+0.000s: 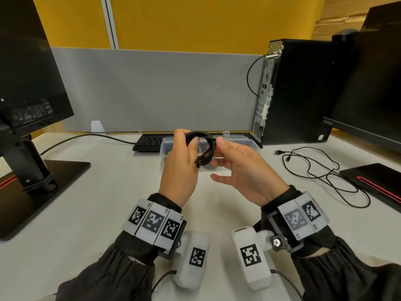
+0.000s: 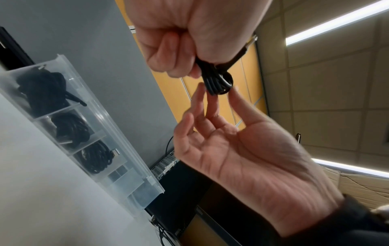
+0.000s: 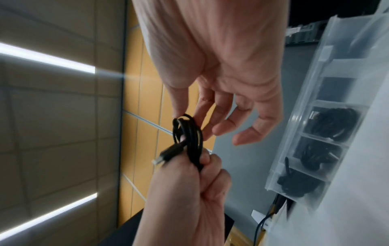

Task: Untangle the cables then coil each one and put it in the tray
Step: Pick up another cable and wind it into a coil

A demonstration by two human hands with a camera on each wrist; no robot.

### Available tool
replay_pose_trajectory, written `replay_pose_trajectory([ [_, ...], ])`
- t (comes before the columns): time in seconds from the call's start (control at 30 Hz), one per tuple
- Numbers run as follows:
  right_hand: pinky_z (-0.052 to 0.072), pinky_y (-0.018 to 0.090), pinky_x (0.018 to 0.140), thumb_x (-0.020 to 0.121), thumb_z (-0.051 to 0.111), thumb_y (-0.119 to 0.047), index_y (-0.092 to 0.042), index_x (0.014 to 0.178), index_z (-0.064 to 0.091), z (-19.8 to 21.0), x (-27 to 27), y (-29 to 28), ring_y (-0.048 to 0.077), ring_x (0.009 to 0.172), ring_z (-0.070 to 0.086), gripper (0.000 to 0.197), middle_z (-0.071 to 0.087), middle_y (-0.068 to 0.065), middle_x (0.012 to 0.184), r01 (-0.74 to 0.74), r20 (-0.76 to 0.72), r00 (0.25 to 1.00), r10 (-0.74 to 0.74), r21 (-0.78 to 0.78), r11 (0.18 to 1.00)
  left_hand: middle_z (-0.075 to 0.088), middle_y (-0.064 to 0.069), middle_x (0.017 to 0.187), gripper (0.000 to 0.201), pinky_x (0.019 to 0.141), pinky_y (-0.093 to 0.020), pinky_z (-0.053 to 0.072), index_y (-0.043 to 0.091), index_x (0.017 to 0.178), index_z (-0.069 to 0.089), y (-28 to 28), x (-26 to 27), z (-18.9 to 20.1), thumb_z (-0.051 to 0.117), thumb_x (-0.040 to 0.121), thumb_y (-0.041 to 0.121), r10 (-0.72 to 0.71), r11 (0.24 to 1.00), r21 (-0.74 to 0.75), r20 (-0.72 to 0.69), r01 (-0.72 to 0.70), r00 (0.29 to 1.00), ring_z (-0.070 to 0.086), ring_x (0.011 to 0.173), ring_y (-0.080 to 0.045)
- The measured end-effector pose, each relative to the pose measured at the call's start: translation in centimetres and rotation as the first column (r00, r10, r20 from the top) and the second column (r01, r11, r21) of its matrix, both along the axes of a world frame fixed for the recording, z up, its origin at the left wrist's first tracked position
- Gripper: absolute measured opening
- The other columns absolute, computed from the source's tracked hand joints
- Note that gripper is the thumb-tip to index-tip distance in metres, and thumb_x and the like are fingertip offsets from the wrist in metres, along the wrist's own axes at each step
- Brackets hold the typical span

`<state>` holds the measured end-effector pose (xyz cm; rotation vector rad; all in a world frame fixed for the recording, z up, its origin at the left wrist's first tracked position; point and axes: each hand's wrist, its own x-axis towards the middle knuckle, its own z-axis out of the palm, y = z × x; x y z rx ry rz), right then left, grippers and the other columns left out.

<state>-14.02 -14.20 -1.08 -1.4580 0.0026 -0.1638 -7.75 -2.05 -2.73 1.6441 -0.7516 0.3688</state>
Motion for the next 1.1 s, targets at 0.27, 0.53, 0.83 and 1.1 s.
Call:
replay_pose_trajectory([
  [0.27,0.057,0.035,0.069,0.089,0.060,-0.018,-0.013,0.099,0.042,-0.4,0.0,1.8,0.014,0.072,0.057,0.022,0.054,0.004,0.089,0.037,0.050,0.998,-0.032,-0.106,0.994,0.057,0.011,0.085,0.008,0.072,-0.035,0.054,0.015,0.104,0.038,0.0,-0.3,-0.1,0.035,0.100,0.022,-0.082,0.992,0.084,-0.104,0.091,0.991,0.061,0.081,-0.006],
  [0.53,0.059,0.037,0.073,0.088,0.052,-0.003,-0.011,0.113,0.057,-0.3,-0.4,1.4,0.017,0.072,0.064,0.027,0.062,-0.007,0.075,0.097,0.108,0.992,-0.066,-0.311,0.945,0.052,0.004,0.071,0.015,0.041,-0.016,0.033,0.013,0.102,0.035,-0.2,-0.1,-0.5,0.032,0.100,0.028,-0.123,0.989,0.056,-0.240,0.141,0.963,0.044,0.044,-0.004],
  [0.83,0.054,0.042,0.072,0.099,0.039,-0.019,-0.015,0.106,0.038,-0.5,-0.4,0.0,0.016,0.056,0.058,0.008,0.060,0.001,0.067,0.142,0.089,0.990,-0.111,-0.623,0.769,0.052,-0.005,0.085,0.016,0.045,-0.024,0.043,0.009,0.102,0.034,-0.7,-0.8,-0.3,0.032,0.101,0.025,-0.258,0.966,-0.072,-0.378,0.250,0.889,0.050,0.045,-0.014],
  [1.1,0.054,0.037,0.071,0.098,0.044,-0.014,-0.020,0.084,0.038,-0.7,-0.5,-0.7,0.018,0.065,0.063,0.016,0.063,0.000,0.069,0.195,0.224,0.973,-0.049,-0.695,0.692,0.066,-0.002,0.083,0.025,0.069,-0.030,0.056,0.014,0.104,0.061,-0.2,-0.4,-0.2,0.052,0.092,0.034,-0.302,0.951,-0.078,-0.444,0.299,0.844,0.063,0.072,-0.012],
])
